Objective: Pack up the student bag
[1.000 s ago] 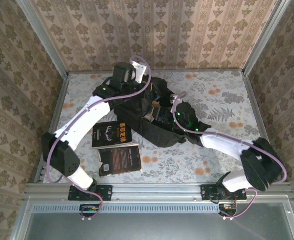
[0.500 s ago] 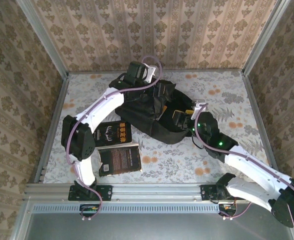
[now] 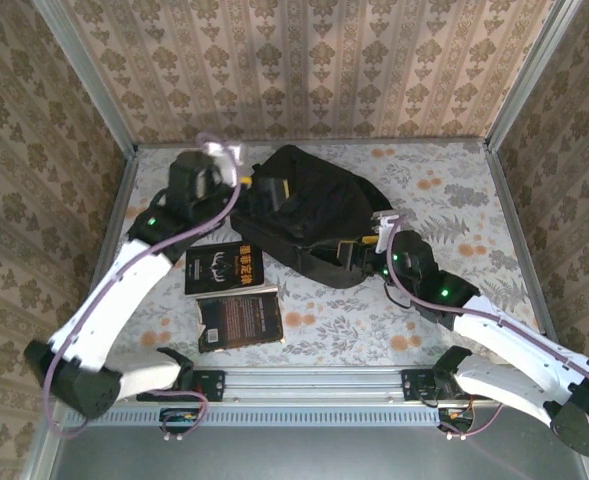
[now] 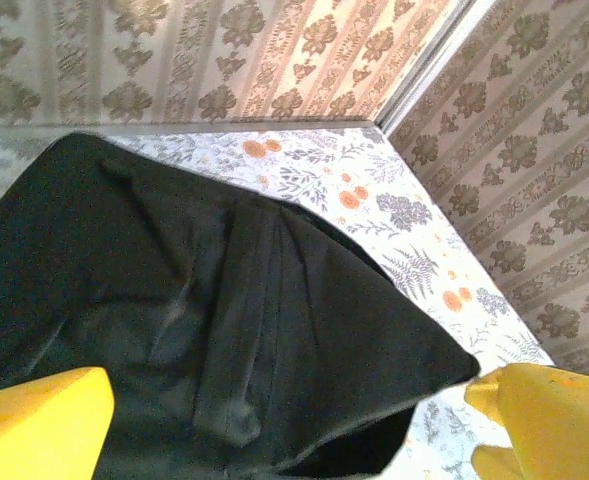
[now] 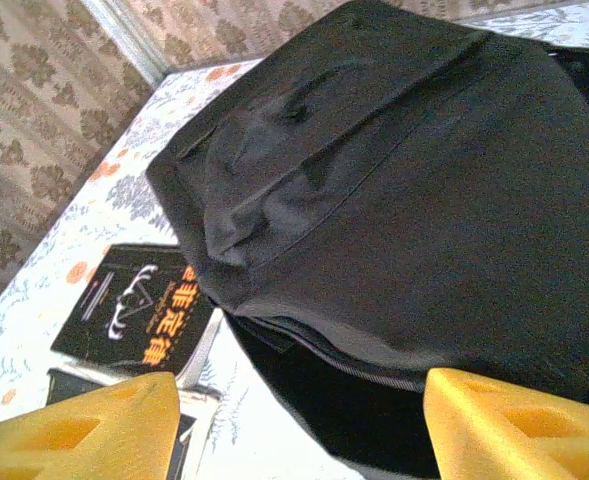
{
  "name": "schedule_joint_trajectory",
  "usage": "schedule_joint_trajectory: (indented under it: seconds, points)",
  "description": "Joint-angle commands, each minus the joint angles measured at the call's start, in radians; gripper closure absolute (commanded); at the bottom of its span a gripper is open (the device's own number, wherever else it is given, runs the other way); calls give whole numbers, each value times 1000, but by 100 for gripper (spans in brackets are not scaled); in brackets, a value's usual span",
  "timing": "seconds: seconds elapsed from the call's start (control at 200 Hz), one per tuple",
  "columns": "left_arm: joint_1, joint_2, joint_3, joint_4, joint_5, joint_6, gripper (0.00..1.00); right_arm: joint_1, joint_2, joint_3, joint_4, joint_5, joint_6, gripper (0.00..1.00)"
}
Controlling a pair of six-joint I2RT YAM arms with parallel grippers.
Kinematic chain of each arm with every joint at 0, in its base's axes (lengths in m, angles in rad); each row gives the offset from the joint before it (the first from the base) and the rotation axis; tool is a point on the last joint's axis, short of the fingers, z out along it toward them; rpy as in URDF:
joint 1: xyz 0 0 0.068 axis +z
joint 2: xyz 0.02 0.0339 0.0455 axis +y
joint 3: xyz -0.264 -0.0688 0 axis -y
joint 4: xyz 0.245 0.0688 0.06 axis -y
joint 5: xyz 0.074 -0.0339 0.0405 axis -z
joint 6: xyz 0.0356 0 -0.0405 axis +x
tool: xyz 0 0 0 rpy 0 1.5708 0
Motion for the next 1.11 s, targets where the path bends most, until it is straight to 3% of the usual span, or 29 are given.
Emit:
schedule_joint_trajectory:
  seconds: [0.0,0.21,0.355,0.61,0.88,1.1]
  points:
    - [61,-108,-147,-89,-85,-140,0,41,1,-3,12,0,-38,33]
    - [139,-252,-254,-518,-336,-301,0,142,155,68,-17,-121,-55,33]
    - [167,-290,-422,-625,-328,-415,0,194,360,172,-85,-267,-33,32]
    - [178,-355,-674,-552,-279,-521,0,258,659,296,-96,-382,-19,29]
    - [149,-339,-775,-426,-240,-546,4,263,890,498,-195,-353,-94,28]
    - [91,-199,-792,-240,-188,-503,8,252,995,570,-225,-268,-115,27]
